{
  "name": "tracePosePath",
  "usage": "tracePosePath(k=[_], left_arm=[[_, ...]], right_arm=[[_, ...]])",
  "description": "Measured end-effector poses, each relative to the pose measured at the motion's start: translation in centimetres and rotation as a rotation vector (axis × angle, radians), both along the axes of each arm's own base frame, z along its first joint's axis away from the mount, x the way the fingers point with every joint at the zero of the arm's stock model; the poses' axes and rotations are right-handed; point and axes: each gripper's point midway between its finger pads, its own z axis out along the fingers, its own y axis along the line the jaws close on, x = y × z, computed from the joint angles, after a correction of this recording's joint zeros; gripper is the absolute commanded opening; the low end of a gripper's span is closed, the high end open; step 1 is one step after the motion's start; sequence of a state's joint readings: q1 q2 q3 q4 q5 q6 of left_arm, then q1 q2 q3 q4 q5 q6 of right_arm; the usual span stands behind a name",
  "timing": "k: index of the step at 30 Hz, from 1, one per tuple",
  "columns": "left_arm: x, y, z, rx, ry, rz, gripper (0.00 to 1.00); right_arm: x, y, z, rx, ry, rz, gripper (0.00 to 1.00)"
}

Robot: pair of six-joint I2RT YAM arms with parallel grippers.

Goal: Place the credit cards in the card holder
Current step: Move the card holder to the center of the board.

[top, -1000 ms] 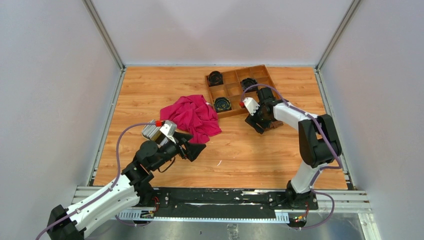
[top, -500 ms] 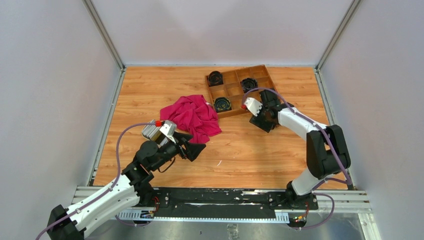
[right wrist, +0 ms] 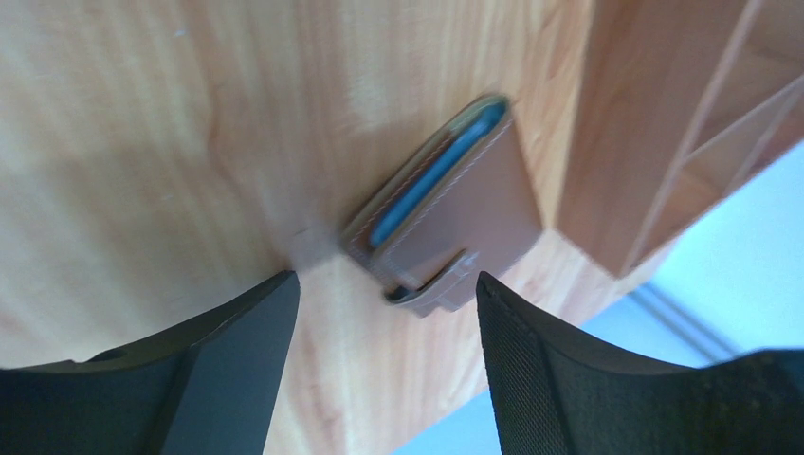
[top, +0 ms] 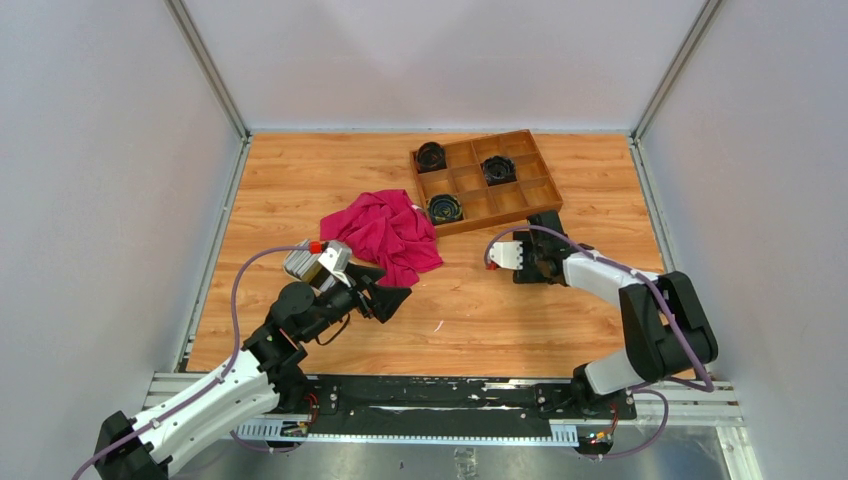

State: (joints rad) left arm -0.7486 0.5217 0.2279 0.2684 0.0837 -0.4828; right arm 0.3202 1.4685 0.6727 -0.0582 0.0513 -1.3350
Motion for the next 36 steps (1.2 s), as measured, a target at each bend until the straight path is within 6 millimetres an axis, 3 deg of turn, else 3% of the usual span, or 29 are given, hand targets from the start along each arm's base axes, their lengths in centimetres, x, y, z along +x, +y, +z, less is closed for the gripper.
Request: tracePosePath(k=[3, 8, 11, 14, 16, 24, 30, 36], left_arm=[[0.0, 0.0, 0.0, 0.000, 0.000, 0.000, 0.93], [0.0, 0.0, 0.0, 0.000, 0.000, 0.001, 0.93], [0.0, 0.0, 0.0, 0.000, 0.000, 0.001, 0.93], [0.0, 0.0, 0.0, 0.000, -0.001, 0.001, 0.93], [0.0, 0.0, 0.0, 0.000, -0.001, 0.001, 0.93], [0.0, 0.0, 0.0, -0.001, -0.001, -0.002, 0.93], [-0.2, -0.2, 0.0, 0.000, 0.001, -0.014, 0.93], [-1.2, -1.7, -0.3, 0.016, -0.011, -0.103, 0.92]], right_arm=[[1.9, 0.6, 0.2, -0.025, -0.067, 0.055, 0.66], [3.5, 1.5, -0.1, -0.043, -0.115, 0.129, 0.49], [3.5, 1.9, -0.4, -0.039, -0.118, 0.161, 0.35], [3.1, 2.1, -0.9, -0.029, -0.110, 0.175, 0.10], [2.9, 2.1, -1.1, -0.019, -0.104, 0.173, 0.03], [2.7, 2.2, 0.9, 0.054, -0.135, 0.109, 0.00], [1.0, 3.0, 4.3, 0.183, -0.134, 0.069, 0.00], [-1.7, 5.9, 8.9, 0.415, -0.030, 0.057, 0.00]])
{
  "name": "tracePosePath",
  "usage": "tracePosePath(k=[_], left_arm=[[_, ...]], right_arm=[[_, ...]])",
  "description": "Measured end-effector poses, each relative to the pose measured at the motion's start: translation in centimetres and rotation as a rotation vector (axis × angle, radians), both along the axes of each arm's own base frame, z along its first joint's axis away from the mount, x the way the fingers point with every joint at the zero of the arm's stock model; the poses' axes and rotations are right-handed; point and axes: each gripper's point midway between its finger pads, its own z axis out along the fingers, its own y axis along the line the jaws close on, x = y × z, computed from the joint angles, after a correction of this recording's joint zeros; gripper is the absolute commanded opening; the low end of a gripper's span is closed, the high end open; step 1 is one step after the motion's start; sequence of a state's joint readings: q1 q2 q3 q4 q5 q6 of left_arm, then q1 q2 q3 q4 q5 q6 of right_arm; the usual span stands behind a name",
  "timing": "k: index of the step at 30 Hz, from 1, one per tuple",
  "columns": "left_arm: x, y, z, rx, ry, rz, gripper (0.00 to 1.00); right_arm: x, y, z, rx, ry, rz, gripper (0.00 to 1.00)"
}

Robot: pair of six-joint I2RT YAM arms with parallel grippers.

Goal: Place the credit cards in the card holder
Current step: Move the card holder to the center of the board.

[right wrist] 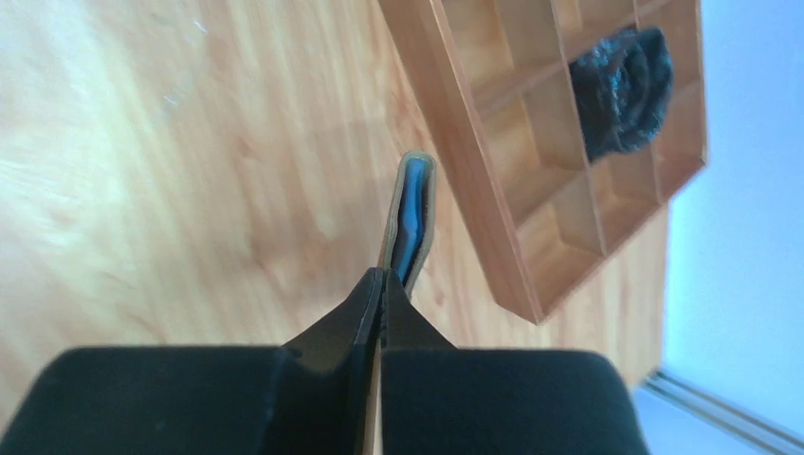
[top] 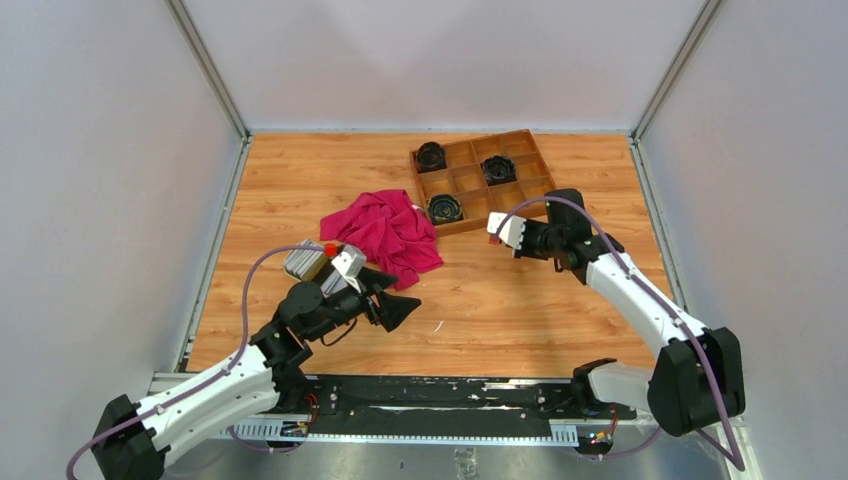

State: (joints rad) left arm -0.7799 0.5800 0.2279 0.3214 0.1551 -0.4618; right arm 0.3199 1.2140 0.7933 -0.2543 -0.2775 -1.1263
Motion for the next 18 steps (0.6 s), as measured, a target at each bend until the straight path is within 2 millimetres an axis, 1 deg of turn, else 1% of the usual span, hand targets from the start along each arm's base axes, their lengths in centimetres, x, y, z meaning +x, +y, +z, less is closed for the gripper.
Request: tracePosePath(k=[2, 4, 8, 11, 14, 18], left_arm=[[-0.7, -0.8, -0.1, 0.014, -0.021, -0.043, 0.93], [-1.3, -1.4, 0.1, 0.024, -0.054, -0.083, 0.93], [-2.4, -2.8, 0.5, 0.038, -0.137, -0.153, 0.95], [-2.7, -3.8, 0.2, 0.061, -0.183, -0.186, 0.96], [-2.4, -4.5, -0.3, 0.072, -0.203, -0.197, 0.96], [-2.0, -5.1, -1.6, 0.064, -0.181, -0.189, 0.96]], right_arm=[[-1.0, 1.2, 1.2, 0.083, 0.055, 0.015, 0.00], [-2.4, 2.3, 1.5, 0.144, 0.127, 0.041, 0.00], [-6.4, 4.2, 0.8, 0.247, 0.327, 0.110, 0.00], [-8.9, 5.5, 0.1, 0.319, 0.488, 0.144, 0.00], [-10.2, 6.8, -0.4, 0.385, 0.635, 0.164, 0.00], [-11.0, 7.9, -1.2, 0.442, 0.791, 0.157, 0.00]])
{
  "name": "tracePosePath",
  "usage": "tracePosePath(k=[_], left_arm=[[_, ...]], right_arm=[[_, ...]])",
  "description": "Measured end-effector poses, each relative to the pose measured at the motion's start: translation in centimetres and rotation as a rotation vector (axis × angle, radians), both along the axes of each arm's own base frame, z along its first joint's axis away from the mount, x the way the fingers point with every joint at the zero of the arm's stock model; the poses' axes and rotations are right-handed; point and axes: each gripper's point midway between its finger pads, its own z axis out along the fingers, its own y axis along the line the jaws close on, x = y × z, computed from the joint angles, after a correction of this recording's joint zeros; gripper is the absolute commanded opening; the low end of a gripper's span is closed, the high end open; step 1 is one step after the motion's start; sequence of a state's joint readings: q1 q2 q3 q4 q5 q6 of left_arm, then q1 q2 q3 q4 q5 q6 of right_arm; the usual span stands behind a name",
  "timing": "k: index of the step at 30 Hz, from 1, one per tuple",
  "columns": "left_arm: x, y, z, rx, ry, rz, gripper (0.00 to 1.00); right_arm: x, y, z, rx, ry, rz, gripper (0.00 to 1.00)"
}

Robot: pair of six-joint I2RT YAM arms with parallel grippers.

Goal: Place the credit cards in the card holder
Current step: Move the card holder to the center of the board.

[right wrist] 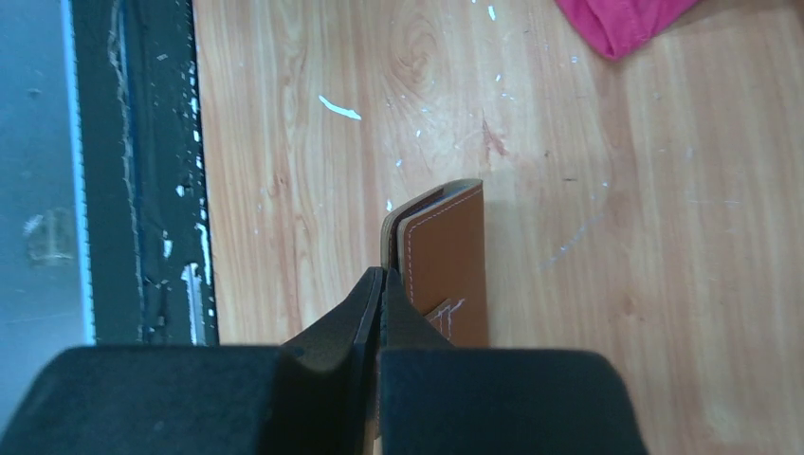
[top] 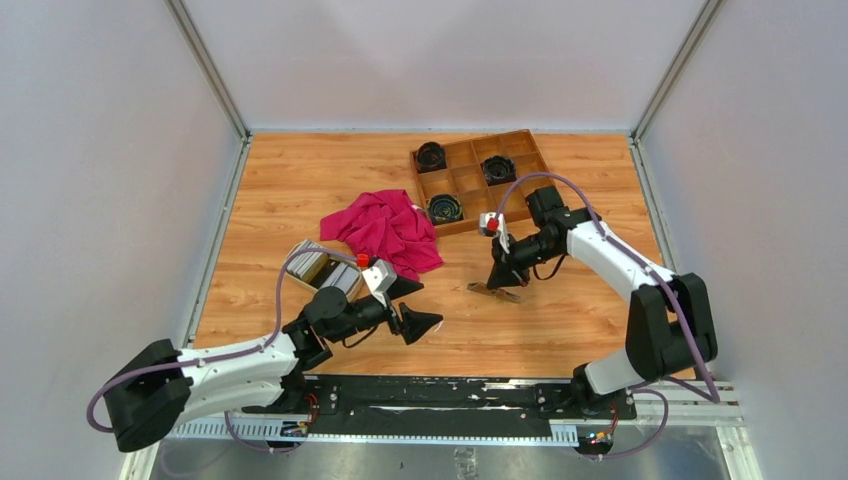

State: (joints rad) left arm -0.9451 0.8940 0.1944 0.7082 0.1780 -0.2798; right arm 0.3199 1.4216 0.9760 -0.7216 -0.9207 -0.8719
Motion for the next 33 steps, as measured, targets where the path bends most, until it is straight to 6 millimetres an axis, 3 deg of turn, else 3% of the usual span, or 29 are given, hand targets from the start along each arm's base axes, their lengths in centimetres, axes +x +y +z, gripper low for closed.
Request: tracePosePath(k=[13, 22, 28, 33], left_arm=[[1.1, -1.3, -3.9, -0.079, 0.339, 0.090, 0.91], [1.9, -3.0, -5.1, -0.175, 0.561, 0.130, 0.82], [2.3, -4.4, -7.0, -0.212, 0.642, 0.128, 0.80], [2.7, -5.6, -7.2, -0.240, 0.637, 0.108, 0.79]], right_arm=[[0.1, 1.6, -1.5, 0.054, 0.300, -0.054, 0.00], [0.9, 1.5, -1.3, 0.116, 0.414, -0.109, 0.00], [1.5, 1.5, -1.1, 0.163, 0.481, -0.141, 0.00], [1.6, 1.5, -1.2, 0.167, 0.515, -0.157, 0.00]])
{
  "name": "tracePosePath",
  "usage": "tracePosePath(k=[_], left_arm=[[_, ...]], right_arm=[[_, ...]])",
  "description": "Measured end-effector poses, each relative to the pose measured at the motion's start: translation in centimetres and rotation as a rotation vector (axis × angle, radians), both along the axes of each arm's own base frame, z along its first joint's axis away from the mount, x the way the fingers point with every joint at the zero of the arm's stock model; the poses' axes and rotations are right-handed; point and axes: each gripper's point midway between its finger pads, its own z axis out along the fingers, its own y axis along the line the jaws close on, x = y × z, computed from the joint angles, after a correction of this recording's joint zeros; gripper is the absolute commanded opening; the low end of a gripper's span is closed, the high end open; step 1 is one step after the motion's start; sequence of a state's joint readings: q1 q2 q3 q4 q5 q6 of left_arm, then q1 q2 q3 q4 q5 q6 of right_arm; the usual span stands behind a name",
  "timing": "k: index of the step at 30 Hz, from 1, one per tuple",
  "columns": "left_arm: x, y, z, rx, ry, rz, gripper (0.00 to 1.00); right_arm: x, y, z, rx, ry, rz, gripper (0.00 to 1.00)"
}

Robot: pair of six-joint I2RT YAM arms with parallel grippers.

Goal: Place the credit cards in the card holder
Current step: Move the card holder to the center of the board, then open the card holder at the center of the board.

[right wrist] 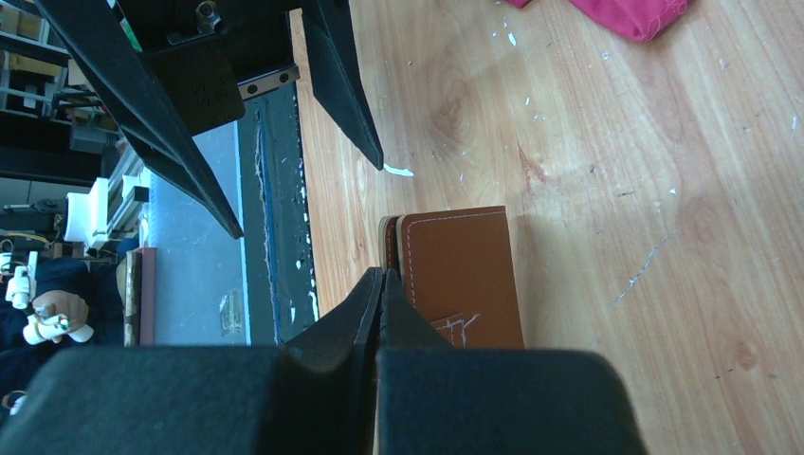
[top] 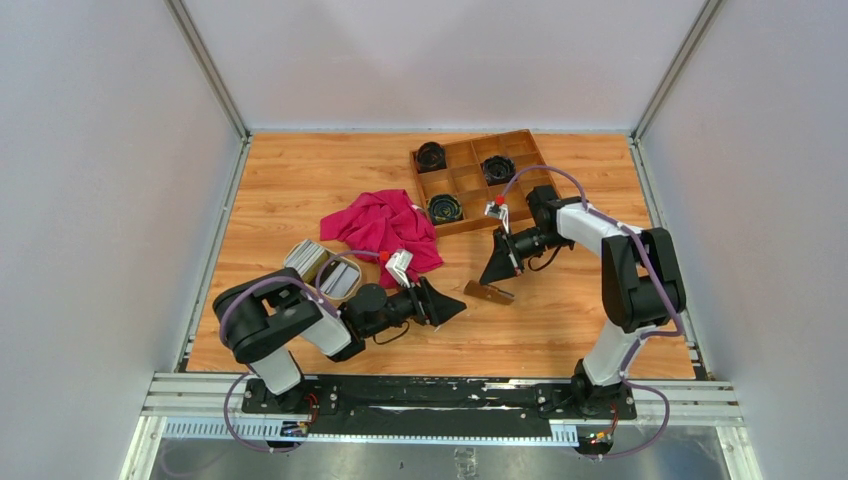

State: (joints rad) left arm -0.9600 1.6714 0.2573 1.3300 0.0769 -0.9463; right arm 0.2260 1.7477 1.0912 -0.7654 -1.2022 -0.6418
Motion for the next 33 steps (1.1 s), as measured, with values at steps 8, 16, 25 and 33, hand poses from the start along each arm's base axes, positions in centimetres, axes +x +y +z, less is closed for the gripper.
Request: tracePosePath(k=[8, 16, 25, 33], left_arm=[[0.4, 0.4, 1.4, 0.023, -0.081, 0.011, 0.80], [0.3, 1.2, 3.1, 0.071, -0.167, 0.011, 0.80], [0.1, 2.8, 4.3, 0.151, -0.278, 0.026, 0.80], [-0.1, 5.6, 6.6, 0.167, -0.414, 0.089, 0.82]], right_arm=[[2.8, -1.9, -2.3, -0.164, 0.021, -0.083, 0.02], [4.6, -5.4, -6.1, -0.370, 0.028, -0.170, 0.49], [5.0, -6.8, -1.4, -0.379, -0.330, -0.132, 0.60], [-0.4, -6.3, 1.2, -0.186, -0.960, 0.275, 0.73]])
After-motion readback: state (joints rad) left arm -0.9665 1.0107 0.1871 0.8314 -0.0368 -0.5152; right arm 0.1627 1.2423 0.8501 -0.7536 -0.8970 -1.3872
